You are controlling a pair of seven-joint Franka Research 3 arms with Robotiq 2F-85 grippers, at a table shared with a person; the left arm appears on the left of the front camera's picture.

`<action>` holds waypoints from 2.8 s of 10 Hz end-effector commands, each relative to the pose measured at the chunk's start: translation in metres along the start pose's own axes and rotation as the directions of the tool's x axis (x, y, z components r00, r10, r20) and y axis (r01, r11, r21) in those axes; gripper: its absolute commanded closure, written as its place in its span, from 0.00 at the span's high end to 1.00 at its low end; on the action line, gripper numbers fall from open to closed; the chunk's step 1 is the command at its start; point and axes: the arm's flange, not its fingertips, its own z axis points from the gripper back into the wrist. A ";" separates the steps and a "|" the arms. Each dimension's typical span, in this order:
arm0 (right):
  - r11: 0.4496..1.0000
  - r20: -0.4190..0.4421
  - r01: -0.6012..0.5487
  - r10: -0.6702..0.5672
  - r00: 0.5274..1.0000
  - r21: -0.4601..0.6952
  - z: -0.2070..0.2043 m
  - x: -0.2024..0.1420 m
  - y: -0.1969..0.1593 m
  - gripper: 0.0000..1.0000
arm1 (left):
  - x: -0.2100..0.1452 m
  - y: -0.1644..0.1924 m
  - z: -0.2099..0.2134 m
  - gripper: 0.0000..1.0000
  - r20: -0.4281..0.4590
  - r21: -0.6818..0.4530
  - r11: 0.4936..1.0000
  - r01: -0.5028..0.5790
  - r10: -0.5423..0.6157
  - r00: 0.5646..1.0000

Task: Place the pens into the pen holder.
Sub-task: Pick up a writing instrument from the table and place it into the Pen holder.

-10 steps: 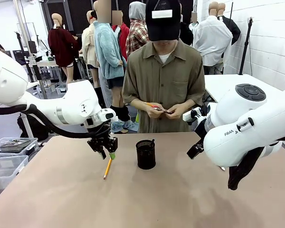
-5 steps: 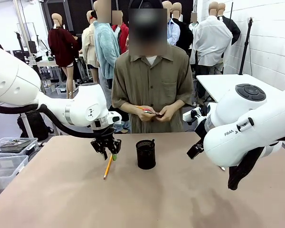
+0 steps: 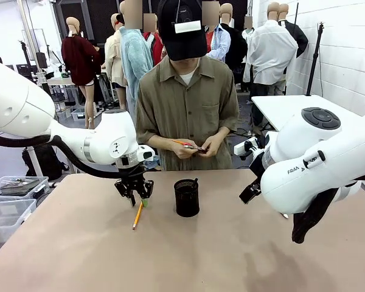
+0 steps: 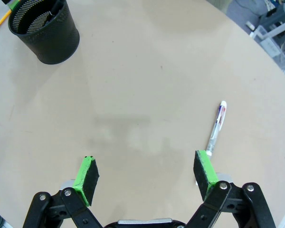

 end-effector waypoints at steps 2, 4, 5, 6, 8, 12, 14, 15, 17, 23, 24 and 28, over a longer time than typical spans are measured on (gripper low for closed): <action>1.000 -0.001 0.000 0.000 1.000 0.001 0.000 -0.001 0.000 1.00 | 0.003 -0.002 -0.009 0.41 0.014 0.045 0.999 -0.008 0.007 1.000; 1.000 -0.001 0.000 0.000 1.000 0.001 0.000 -0.001 0.000 1.00 | 0.004 -0.002 -0.010 0.06 0.004 0.067 0.998 -0.014 0.013 1.000; 1.000 -0.001 0.000 0.000 1.000 0.001 0.000 -0.001 0.000 1.00 | 0.005 -0.002 -0.012 0.00 -0.013 0.078 0.997 -0.010 0.011 1.000; 1.000 -0.001 0.000 0.000 1.000 0.001 0.000 -0.001 0.000 1.00 | 0.005 -0.002 -0.013 0.00 -0.012 0.080 0.997 -0.010 0.011 1.000; 1.000 -0.001 0.000 0.000 1.000 0.001 0.000 -0.001 0.000 1.00 | 0.004 -0.002 -0.013 0.00 -0.015 0.061 0.998 0.009 -0.008 1.000; 1.000 -0.001 0.000 0.000 1.000 0.001 0.000 -0.001 0.000 1.00 | -0.006 0.006 0.009 0.00 0.062 -0.101 0.986 0.132 -0.126 0.990; 1.000 -0.001 0.000 0.000 1.000 0.001 0.000 -0.001 0.000 1.00 | -0.010 0.012 0.025 0.00 0.132 -0.198 0.946 0.257 -0.234 0.963; 1.000 -0.001 0.000 0.000 1.000 0.001 0.000 -0.001 0.000 1.00 | -0.009 0.018 0.034 0.00 0.217 -0.220 0.931 0.292 -0.246 0.945; 1.000 -0.001 0.000 0.000 1.000 0.001 0.000 -0.001 0.000 1.00 | -0.005 0.025 0.040 0.00 0.315 -0.252 0.889 0.381 -0.297 0.901; 1.000 -0.001 0.000 0.000 1.000 0.001 0.000 -0.001 0.000 1.00 | -0.034 0.062 0.077 0.00 0.430 -0.323 0.661 0.677 -0.535 0.727; 1.000 -0.001 0.000 0.000 1.000 0.001 0.000 -0.001 0.000 1.00 | -0.055 0.084 0.093 0.00 0.453 -0.317 0.640 0.700 -0.547 0.704; 1.000 -0.001 0.000 0.000 1.000 0.001 0.000 -0.001 0.000 1.00 | -0.148 0.153 0.151 0.00 0.579 -0.163 0.665 0.728 -0.533 0.617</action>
